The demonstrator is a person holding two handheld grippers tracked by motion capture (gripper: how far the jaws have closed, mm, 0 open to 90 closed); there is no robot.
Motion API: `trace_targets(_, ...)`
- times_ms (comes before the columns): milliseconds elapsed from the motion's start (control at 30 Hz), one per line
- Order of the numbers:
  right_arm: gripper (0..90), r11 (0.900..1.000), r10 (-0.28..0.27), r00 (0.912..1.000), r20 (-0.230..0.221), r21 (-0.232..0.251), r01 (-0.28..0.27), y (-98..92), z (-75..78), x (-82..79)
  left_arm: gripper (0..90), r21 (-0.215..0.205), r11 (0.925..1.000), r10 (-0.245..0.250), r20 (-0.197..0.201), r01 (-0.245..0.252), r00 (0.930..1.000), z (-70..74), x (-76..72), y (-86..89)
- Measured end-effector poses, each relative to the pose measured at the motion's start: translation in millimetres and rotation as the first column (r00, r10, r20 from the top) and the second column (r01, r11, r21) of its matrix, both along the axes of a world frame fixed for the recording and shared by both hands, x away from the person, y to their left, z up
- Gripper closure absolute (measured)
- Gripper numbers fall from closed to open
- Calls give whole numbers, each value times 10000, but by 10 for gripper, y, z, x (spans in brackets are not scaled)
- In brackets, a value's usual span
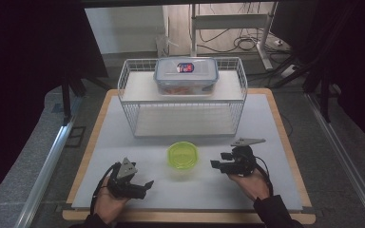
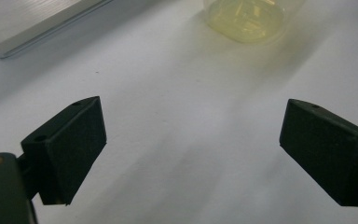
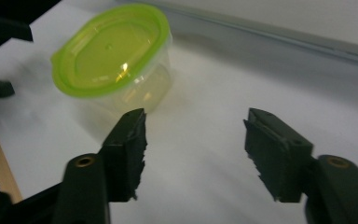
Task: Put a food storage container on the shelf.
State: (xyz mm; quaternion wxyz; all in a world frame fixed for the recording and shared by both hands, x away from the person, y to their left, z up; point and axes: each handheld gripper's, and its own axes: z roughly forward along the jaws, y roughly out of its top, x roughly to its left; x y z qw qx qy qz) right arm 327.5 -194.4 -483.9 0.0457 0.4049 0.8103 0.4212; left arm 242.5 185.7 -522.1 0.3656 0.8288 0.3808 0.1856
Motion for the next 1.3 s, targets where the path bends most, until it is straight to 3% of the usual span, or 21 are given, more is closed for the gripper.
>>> trace_targets(167, 561, 9969, -23, 9994, -350, 786, 51, 127, 52, 147, 69, 144, 9999, -45, 113, 43, 9999, -6, -37, -28)
trace_targets(367, 548, 9822, -77, 9898, -1421, 1847, 342, 281, -3, 303, 68, 148, 9998, -92, 95, 91, 9999, -12, -42, -28)
trace_targets(500, 547, 9687, -175, 9770, -2126, 2382, 692, 348, -64, 359, 68, 141, 9998, -140, 75, 138, 9999, -15, -43, -34)
trace_targets(567, 563, 9616, -290, 9653, -2594, 2563, 977, 369, -108, 389, 68, 142, 9998, -172, 64, 171, 9998, -17, -43, -38)
trace_targets(733, 612, 9520, -304, 9450, -3256, 2787, 1266, 421, -228, 401, 69, 186, 9996, -230, 54, 229, 9997, -20, -41, -46)
trace_targets(800, 653, 9494, -295, 9367, -3490, 2833, 1355, 439, -257, 397, 70, 190, 9995, -244, 31, 244, 9997, -22, -42, -49)
trace_targets(833, 698, 9432, -260, 9333, -3581, 3006, 1416, 437, -268, 398, 70, 195, 9995, -247, 33, 247, 9997, -22, -42, -49)
trace_targets(900, 752, 9332, -303, 9165, -3990, 3172, 1690, 428, -269, 405, 71, 195, 9995, -258, 42, 257, 9997, -22, -42, -50)
trace_targets(933, 777, 9303, -255, 9140, -4049, 3249, 1699, 421, -279, 411, 71, 202, 9995, -260, 46, 259, 9997, -21, -43, -51)
trace_targets(967, 799, 9271, -236, 9126, -4083, 3327, 1728, 420, -277, 409, 72, 205, 9995, -261, 42, 260, 9996, -22, -43, -52)
trace_targets(1067, 806, 9332, -210, 9144, -4044, 3202, 1630, 426, -237, 389, 72, 203, 9995, -260, 50, 259, 9997, -22, -42, -53)
trace_targets(1100, 807, 9361, -198, 9206, -3901, 3161, 1541, 434, -218, 382, 72, 202, 9995, -257, 61, 255, 9997, -21, -43, -52)
trace_targets(1233, 808, 9363, 54, 9298, -3679, 3284, 1245, 449, -73, 368, 73, 179, 9996, -238, 95, 236, 9997, -18, -45, -48)
trace_targets(1300, 809, 9352, 200, 9290, -3696, 3356, 1134, 449, 18, 378, 73, 130, 9996, -236, 103, 235, 9997, -16, -44, -43)
